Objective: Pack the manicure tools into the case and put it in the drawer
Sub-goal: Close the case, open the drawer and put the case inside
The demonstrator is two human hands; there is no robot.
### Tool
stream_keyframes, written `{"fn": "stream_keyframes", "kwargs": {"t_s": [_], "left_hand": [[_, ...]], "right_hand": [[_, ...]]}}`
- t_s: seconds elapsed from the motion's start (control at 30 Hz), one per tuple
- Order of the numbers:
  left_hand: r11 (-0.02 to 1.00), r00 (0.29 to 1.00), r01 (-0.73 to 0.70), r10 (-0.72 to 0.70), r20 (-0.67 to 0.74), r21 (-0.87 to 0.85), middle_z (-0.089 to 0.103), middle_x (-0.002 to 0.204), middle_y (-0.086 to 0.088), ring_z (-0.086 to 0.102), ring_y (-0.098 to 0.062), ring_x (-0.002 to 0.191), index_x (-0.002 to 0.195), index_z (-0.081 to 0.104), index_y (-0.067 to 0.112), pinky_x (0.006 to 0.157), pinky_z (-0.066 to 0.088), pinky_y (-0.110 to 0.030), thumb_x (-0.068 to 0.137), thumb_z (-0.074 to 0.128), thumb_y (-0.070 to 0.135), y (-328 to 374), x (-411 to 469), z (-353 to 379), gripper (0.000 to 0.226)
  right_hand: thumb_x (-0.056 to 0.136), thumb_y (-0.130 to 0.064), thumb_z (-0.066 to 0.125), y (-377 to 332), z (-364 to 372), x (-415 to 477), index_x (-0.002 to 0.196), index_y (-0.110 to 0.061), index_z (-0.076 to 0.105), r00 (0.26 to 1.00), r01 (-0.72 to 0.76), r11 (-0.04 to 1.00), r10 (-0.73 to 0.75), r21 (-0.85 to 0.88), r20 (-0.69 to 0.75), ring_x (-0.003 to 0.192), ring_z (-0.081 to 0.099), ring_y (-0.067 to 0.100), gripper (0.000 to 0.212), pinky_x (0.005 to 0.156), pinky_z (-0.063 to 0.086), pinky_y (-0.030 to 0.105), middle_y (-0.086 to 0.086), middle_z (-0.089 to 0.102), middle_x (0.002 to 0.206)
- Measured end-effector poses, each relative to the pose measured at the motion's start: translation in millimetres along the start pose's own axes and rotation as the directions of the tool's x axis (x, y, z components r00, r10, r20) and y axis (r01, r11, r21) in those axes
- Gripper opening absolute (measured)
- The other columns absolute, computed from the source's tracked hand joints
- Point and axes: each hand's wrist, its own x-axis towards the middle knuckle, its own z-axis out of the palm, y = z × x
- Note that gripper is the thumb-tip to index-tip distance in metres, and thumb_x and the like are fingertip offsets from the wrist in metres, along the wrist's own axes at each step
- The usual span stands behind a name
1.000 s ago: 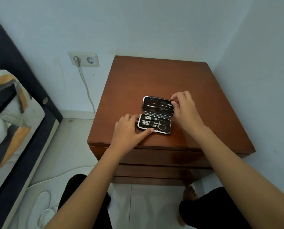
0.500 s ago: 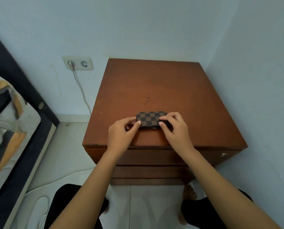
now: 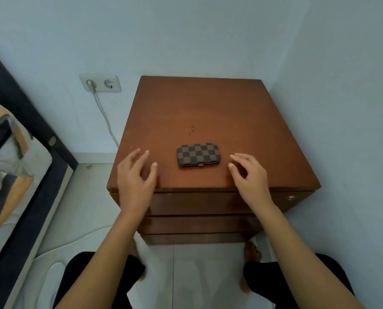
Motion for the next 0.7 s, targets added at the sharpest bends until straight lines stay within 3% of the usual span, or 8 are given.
{"fn": "stream_keyframes", "kwargs": {"t_s": [0.1,0.2,0.27,0.37,0.53,0.7], "left_hand": [[0.988,0.968,0.144,-0.153,-0.201,-0.059,0.034,0.148,-0.004,0.025,-0.018,0.137,0.135,0.048,0.014,0.112,0.023,-0.035,0.093,0.051,0.032,-30,-13,-28,0.045],[0.955,0.941,0.26,-0.283,-0.184,-0.139,0.029,0.152,-0.005,0.024,-0.017,0.14,0.142,0.038,0.015,0.11,0.019,-0.029,0.096,0.043,0.038,-50,-25,-37,0.051],[0.902,0.93,0.34,-0.365,-0.047,-0.265,0.031,0.152,-0.003,0.028,-0.019,0.139,0.145,0.031,0.019,0.108,0.021,-0.03,0.097,0.036,0.044,-52,-33,-33,0.055],[0.852,0.915,0.401,-0.386,0.113,-0.337,0.042,0.144,-0.003,0.039,-0.021,0.132,0.143,0.034,0.023,0.103,0.029,-0.032,0.096,0.027,0.05,-48,-41,-28,0.055],[0.83,0.892,0.445,-0.442,0.09,-0.336,0.049,0.14,-0.004,0.044,-0.023,0.129,0.14,0.041,0.023,0.107,0.034,-0.038,0.093,0.033,0.055,-51,-42,-29,0.057],[0.85,0.903,0.415,-0.428,0.033,-0.325,0.053,0.135,-0.007,0.047,-0.026,0.126,0.137,0.045,0.019,0.105,0.037,-0.04,0.096,0.038,0.043,-45,-61,-34,0.048]], "right_hand": [[0.09,-0.016,0.058,41,-39,-27,0.12,-0.006,0.06,0.961,-0.154,0.988,0.146,-0.018,-0.237,0.123,0.049,0.023,0.032,0.105,0.033,0.029,0.013,0.056,0.129],[0.091,-0.018,0.056,75,-66,-51,0.132,-0.002,0.047,0.86,-0.329,0.944,0.307,0.016,-0.407,0.133,0.038,0.03,0.045,0.111,0.026,0.032,0.02,0.043,0.141],[0.093,-0.021,0.053,86,-72,-56,0.137,0.0,0.037,0.8,-0.434,0.892,0.446,0.126,-0.401,0.136,0.034,0.028,0.052,0.112,0.022,0.03,0.02,0.037,0.146],[0.097,-0.025,0.045,96,-71,-57,0.142,-0.007,0.031,0.768,-0.52,0.807,0.585,0.281,-0.26,0.136,0.036,0.024,0.051,0.112,0.025,0.033,0.014,0.036,0.149],[0.097,-0.026,0.043,96,-68,-59,0.143,-0.013,0.031,0.74,-0.531,0.763,0.63,0.368,-0.237,0.134,0.038,0.022,0.049,0.113,0.028,0.035,0.008,0.038,0.149],[0.096,-0.026,0.046,88,-71,-75,0.138,-0.015,0.04,0.697,-0.542,0.743,0.659,0.392,-0.284,0.127,0.047,0.026,0.044,0.109,0.036,0.04,0.011,0.049,0.14]]}}
